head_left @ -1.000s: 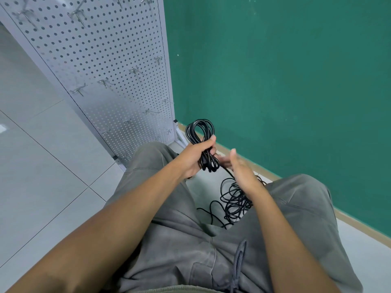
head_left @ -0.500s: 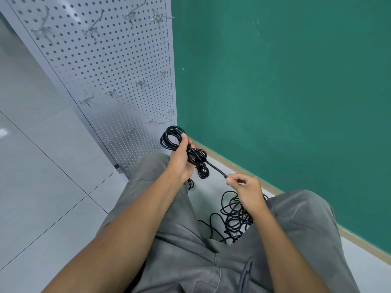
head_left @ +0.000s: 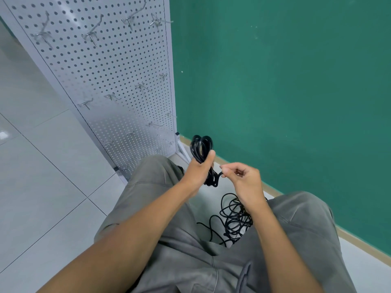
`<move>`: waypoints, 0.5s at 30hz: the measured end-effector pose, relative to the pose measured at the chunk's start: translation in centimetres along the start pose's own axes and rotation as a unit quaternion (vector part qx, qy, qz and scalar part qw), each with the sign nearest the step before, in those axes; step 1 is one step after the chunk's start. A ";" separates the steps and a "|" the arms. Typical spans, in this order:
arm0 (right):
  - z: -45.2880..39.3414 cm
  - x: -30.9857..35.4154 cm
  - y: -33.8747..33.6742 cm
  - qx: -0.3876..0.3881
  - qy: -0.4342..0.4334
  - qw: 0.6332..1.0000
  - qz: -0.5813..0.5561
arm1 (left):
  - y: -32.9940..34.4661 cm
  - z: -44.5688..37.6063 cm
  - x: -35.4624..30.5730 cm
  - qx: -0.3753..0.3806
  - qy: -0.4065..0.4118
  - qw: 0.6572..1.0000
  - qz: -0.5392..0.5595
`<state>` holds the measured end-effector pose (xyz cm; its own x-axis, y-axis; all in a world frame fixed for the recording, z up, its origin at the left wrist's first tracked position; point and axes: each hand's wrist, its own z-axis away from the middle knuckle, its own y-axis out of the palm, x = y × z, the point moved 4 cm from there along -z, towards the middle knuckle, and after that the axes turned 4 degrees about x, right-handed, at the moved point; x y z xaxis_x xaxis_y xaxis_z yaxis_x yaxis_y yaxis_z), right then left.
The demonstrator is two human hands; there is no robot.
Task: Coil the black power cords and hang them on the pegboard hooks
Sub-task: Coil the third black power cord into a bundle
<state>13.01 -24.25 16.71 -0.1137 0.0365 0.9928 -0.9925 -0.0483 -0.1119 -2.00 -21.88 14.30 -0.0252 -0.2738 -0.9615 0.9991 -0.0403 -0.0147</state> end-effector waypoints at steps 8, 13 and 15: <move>-0.1 -0.9 -1.5 -0.056 0.031 0.996 -0.069 | 2.9 2.1 1.0 0.203 -0.090 0.972 0.070; 0.2 -1.2 -1.5 -0.036 0.044 0.995 -0.082 | 2.8 2.9 0.6 0.276 -0.130 0.943 0.133; 0.2 -1.4 -1.5 -0.040 0.053 0.994 -0.089 | 2.7 3.0 0.6 0.287 -0.137 0.937 0.143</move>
<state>14.66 -24.44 15.52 0.0646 0.1427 0.9877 -0.9972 0.0474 0.0583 0.62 -25.04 14.56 0.1545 -0.5861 -0.7954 0.7844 -0.4166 0.4594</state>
